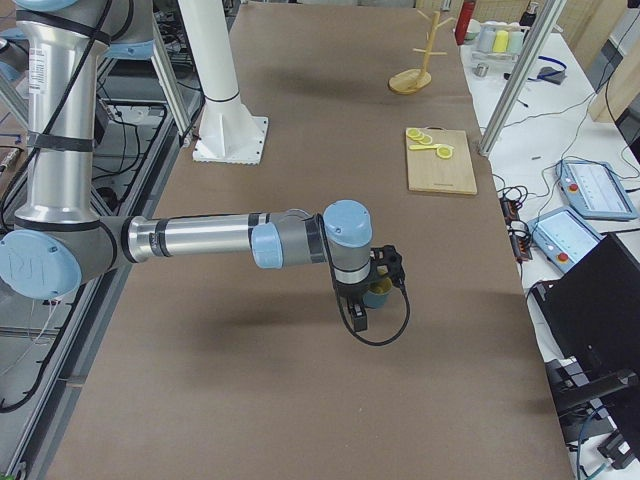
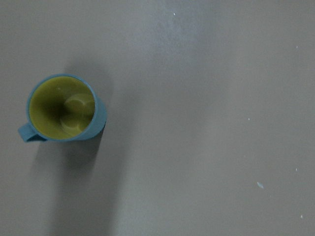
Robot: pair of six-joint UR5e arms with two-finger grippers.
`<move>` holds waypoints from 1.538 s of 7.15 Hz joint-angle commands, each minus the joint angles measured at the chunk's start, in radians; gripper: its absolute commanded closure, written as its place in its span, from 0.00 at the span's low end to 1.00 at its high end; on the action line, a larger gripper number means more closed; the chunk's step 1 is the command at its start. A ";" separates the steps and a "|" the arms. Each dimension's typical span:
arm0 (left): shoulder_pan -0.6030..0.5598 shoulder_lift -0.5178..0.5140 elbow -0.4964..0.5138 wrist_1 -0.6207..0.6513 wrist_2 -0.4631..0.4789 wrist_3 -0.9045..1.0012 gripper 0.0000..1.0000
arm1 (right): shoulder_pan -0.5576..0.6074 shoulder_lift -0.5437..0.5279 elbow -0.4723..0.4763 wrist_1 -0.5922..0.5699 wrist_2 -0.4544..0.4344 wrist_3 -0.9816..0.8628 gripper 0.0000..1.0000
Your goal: Hang cup on storage rack
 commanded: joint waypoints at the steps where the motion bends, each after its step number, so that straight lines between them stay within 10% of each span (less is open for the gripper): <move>1: -0.002 -0.058 0.001 -0.032 0.000 -0.007 0.01 | -0.001 -0.003 0.007 0.207 -0.007 0.007 0.00; 4: -0.002 -0.111 0.127 -0.358 0.017 -0.015 0.01 | -0.001 0.003 -0.054 0.243 0.065 0.071 0.00; 11: 0.000 -0.085 0.124 -0.448 0.015 -0.014 0.01 | -0.220 0.092 -0.226 0.411 0.017 0.442 0.01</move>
